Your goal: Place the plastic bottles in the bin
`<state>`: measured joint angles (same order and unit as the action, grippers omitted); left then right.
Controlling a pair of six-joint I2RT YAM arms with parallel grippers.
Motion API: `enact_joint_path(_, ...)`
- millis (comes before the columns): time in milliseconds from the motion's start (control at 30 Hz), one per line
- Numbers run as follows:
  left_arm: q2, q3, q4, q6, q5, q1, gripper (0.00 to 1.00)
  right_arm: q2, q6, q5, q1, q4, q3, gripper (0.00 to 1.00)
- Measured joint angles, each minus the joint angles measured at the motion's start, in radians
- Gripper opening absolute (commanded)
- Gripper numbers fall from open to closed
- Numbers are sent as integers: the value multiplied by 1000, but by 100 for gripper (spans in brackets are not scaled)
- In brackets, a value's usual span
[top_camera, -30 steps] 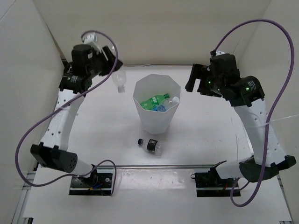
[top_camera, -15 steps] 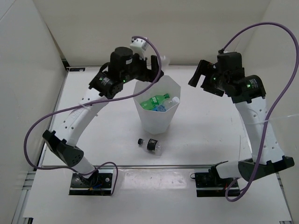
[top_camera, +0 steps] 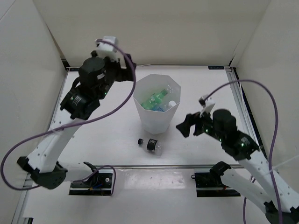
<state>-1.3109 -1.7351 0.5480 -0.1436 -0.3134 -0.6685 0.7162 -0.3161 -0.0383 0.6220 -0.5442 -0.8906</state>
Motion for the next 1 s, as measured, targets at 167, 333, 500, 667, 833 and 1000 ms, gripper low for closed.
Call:
enact_joint_path(167,174,277,-26,-61,-170,57,100,-135,58,-9,147,110,243,96)
enact_joint_path(333,251,577,14,-174,-215,149,100,-45,123,61,347,246,385,96)
enact_joint_path(500,322,711,86,-232,-201,224,100,111,180,97,456,408,422,97)
enact_joint_path(667,357,713,134,-254,-190,264,100,277,193,103,477,569,423,97)
enact_joint_path(833,335,713,189,-266,-170,301,100,393,195,99,507,688,423,97)
enact_joint_path(1000,333,713,213,-264,-144,313,100,526,197,91,519,761,422,81)
